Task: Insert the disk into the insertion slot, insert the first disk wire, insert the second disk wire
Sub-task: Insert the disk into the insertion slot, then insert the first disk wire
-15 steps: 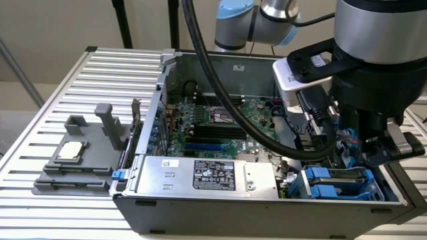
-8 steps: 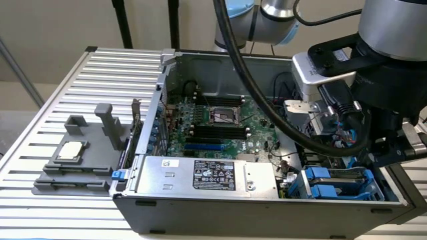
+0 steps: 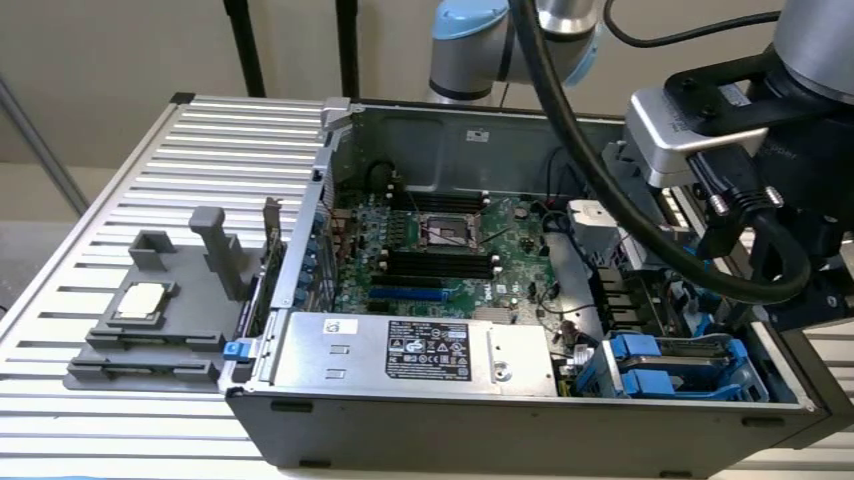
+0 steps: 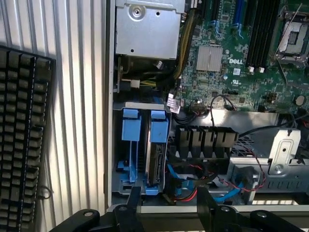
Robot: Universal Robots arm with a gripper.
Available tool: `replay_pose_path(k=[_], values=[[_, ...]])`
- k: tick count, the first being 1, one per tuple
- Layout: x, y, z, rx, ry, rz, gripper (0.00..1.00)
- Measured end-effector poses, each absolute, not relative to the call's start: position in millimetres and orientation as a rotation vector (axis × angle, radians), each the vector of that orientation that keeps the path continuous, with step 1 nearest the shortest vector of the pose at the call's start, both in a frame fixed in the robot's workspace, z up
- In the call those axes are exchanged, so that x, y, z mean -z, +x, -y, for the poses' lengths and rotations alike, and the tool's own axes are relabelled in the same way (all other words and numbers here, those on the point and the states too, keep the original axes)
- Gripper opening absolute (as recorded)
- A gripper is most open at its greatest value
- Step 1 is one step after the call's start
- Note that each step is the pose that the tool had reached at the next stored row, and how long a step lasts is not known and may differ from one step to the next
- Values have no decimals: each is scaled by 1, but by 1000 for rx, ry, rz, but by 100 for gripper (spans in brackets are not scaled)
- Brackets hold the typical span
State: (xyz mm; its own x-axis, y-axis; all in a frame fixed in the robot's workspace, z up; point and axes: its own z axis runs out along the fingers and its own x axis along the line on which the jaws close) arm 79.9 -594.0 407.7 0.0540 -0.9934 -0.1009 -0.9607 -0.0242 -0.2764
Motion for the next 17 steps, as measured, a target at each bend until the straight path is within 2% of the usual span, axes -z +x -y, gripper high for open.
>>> replay_pose_path(k=[17], values=[[-408,83,593,167,-2067,-1987,58]])
